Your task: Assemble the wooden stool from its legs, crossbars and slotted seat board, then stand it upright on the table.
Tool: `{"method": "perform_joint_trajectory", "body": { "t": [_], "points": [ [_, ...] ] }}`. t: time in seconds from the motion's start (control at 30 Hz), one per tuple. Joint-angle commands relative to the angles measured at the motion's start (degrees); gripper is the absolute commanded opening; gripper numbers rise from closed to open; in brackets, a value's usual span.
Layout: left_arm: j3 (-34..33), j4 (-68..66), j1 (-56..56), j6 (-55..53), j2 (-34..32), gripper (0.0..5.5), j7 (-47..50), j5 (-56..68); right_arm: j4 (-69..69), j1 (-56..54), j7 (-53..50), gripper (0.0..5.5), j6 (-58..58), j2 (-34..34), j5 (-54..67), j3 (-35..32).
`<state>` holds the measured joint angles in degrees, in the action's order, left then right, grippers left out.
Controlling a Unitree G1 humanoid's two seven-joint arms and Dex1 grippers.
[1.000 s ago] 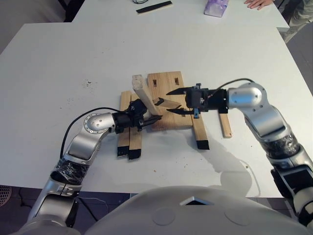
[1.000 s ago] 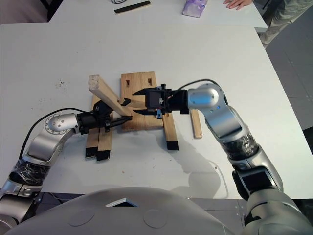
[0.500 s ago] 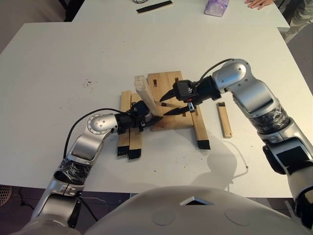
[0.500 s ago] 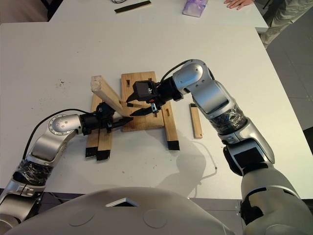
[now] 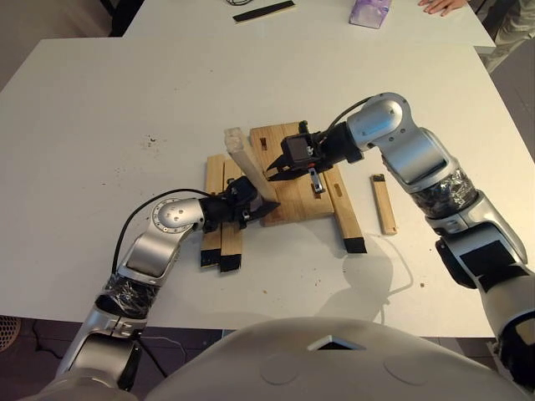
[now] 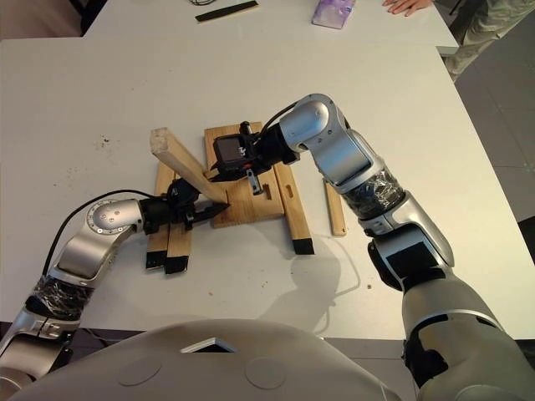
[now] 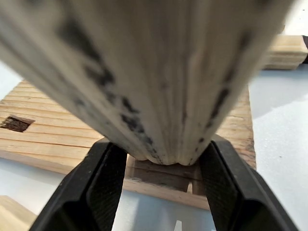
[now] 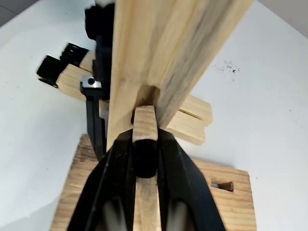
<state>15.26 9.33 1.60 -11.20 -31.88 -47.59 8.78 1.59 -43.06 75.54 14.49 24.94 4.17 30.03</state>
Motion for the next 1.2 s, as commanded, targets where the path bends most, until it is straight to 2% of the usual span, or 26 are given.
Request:
{"method": "perform_joint_trajectory", "body": {
  "t": [0.03, 0.17, 0.33, 0.47, 0.67, 0.77, 0.93, 1.2],
  "points": [
    [-0.6, 0.0, 0.0, 0.1, 0.5, 2.44, 0.3, 0.0, -2.5, -0.9, -1.7, 0.42, 1.4, 1.2, 3.0, -6.0],
    [-2.2, 0.7, 0.1, -0.2, 1.8, 2.44, 1.1, 1.6, -1.9, 2.2, -5.5, 0.42, 3.8, 4.0, 6.0, -14.0],
    [-3.6, 1.6, 0.6, -1.1, 3.1, 2.44, 1.4, 3.1, -4.8, 12.4, -10.7, 0.42, 7.8, 6.2, 10.8, -22.4],
    [-5.1, 3.9, 0.8, -2.9, 3.0, 2.44, 0.5, 6.0, -10.6, 19.1, -17.0, 0.42, 16.3, 3.4, 21.0, -31.4],
    [-6.7, 6.4, -0.5, -2.7, 0.1, 2.44, -3.1, 8.3, -18.0, 21.9, -27.6, 0.42, 27.3, -1.6, 37.8, -41.6],
    [-7.3, 7.2, -1.4, -2.8, -2.2, 2.44, -4.6, 8.0, -19.4, 24.1, -30.1, 0.42, 27.6, -1.1, 38.4, -41.6],
    [-8.4, 7.3, -3.7, -2.8, -4.8, 2.44, -3.1, 5.4, -20.6, 28.3, -33.8, 0.42, 24.4, 3.6, 29.7, -38.2],
    [-7.2, 9.0, -5.5, -4.2, -3.4, 2.44, 0.8, 2.8, -24.8, 30.4, -37.1, 0.42, 24.6, 4.2, 26.1, -33.7]
  ]
}}
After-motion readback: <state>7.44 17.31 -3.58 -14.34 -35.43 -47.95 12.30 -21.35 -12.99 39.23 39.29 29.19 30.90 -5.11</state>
